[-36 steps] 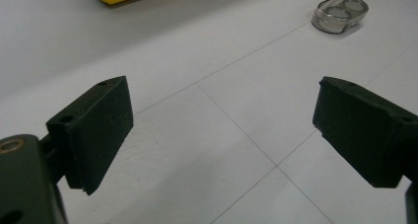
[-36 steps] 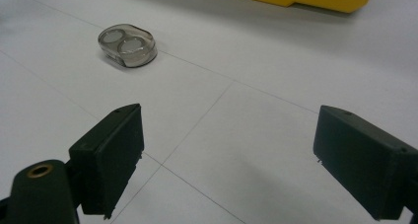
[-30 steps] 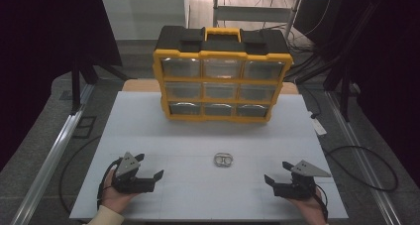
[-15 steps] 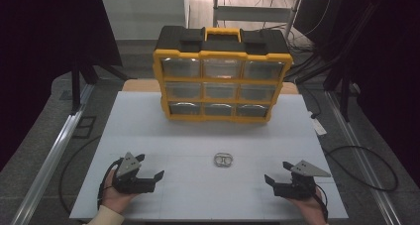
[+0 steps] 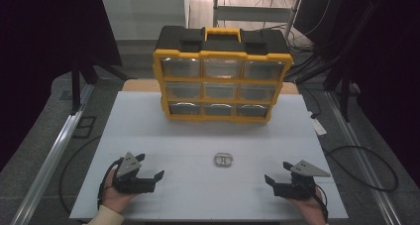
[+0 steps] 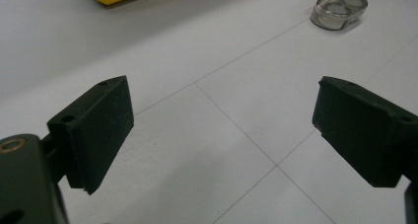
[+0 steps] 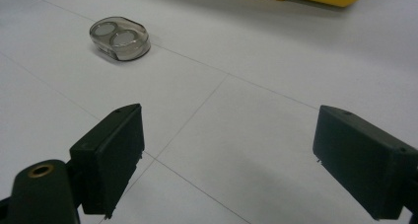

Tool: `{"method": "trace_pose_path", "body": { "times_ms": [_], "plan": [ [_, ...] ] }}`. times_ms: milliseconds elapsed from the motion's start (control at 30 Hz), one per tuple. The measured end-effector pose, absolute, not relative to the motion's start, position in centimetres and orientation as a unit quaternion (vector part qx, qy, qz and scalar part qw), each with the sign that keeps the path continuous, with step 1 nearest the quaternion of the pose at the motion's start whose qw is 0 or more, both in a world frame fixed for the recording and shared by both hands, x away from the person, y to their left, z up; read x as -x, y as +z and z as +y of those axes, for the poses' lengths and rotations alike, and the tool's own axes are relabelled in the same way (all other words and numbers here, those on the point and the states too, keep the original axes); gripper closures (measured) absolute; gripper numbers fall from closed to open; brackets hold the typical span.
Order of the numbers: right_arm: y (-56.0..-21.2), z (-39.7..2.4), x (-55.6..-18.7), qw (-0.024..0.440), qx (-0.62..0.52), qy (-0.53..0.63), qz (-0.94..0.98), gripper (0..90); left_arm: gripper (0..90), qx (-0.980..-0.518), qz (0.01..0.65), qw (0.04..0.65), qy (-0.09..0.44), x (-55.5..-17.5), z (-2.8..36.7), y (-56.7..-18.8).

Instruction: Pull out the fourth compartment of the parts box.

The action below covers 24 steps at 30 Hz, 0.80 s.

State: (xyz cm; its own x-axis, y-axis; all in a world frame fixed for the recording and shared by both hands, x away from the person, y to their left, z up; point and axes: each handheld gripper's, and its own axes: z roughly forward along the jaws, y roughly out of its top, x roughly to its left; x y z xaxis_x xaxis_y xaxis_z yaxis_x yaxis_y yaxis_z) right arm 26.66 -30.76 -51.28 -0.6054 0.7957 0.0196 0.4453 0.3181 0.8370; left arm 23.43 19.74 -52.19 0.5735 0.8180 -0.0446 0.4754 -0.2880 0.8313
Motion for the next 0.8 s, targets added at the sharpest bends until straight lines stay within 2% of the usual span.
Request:
{"method": "trace_pose_path", "body": {
  "times_ms": [800],
  "plan": [
    [-51.24, -30.79, -26.62, 0.205, -0.396, 0.427, 0.787, 12.7, 9.1, -0.780, 0.398, 0.433, 0.213, -23.52, 19.54, -51.46]
  ]
}}
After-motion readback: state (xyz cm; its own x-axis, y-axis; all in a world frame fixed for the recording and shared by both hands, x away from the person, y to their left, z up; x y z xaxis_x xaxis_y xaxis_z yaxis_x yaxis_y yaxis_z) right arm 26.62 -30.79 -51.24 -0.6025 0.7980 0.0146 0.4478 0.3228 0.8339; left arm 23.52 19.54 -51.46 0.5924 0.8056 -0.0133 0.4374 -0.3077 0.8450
